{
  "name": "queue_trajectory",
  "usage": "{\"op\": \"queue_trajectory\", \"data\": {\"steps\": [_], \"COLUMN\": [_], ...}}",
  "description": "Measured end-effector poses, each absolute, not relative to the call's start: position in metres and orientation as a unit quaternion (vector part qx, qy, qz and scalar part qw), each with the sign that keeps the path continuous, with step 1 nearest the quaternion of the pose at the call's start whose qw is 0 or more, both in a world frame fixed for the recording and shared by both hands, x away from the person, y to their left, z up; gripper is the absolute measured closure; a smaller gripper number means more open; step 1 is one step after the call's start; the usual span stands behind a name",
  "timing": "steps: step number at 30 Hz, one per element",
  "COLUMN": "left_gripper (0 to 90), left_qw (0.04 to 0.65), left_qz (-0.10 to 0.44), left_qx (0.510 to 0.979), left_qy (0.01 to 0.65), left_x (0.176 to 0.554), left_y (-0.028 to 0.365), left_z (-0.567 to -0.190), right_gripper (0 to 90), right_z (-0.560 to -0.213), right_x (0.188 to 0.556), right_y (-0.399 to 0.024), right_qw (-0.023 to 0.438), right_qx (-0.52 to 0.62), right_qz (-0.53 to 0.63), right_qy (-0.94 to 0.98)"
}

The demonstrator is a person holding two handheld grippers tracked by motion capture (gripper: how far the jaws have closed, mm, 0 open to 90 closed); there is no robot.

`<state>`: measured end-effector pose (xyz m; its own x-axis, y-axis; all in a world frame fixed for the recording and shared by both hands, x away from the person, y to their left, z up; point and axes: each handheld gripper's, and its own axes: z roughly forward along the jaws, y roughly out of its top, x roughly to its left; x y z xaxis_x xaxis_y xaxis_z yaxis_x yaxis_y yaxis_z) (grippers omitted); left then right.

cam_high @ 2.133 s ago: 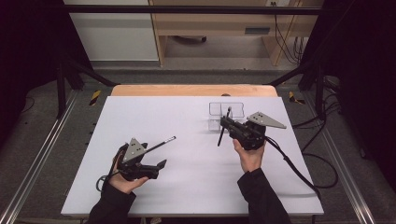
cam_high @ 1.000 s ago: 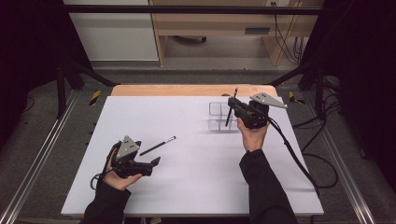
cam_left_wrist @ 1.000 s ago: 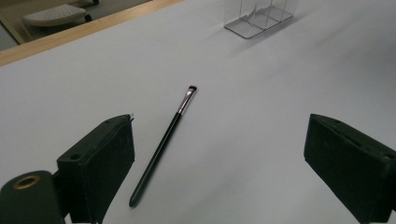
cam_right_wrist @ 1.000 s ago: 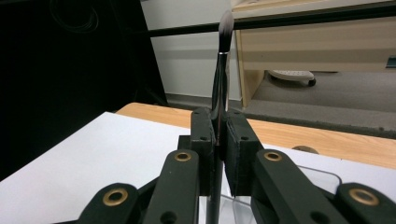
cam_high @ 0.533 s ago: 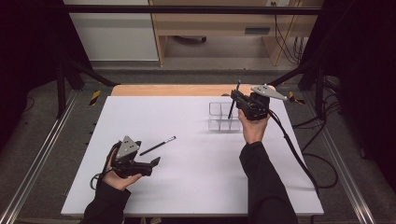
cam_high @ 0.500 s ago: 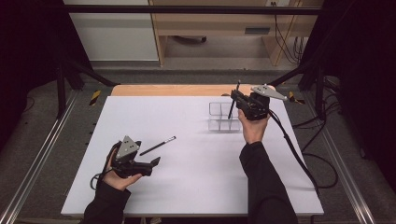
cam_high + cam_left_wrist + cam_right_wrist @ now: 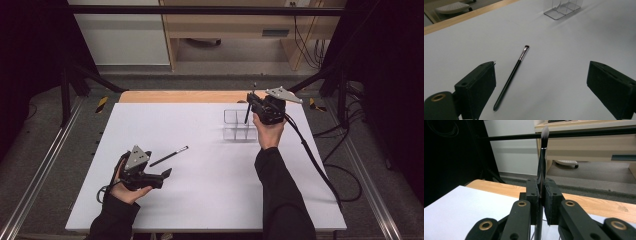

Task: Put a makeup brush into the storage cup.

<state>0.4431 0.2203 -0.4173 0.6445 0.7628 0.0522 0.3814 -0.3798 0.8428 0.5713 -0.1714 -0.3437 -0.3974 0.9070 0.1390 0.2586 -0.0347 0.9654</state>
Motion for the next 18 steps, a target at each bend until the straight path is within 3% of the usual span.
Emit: {"op": "queue_trajectory", "data": {"steps": [18], "left_gripper": [7.6], "left_qw": [0.428], "left_qz": [0.222], "left_qx": [0.800], "left_qy": [0.357], "left_x": [0.443], "left_y": [0.221], "left_z": [-0.417], "right_gripper": [84.0], "right_z": [-0.347], "right_x": [0.585], "right_y": [-0.166], "right_qw": [0.308], "right_qx": [0.469], "right_qz": [0.544], "right_qy": [0.624]}}
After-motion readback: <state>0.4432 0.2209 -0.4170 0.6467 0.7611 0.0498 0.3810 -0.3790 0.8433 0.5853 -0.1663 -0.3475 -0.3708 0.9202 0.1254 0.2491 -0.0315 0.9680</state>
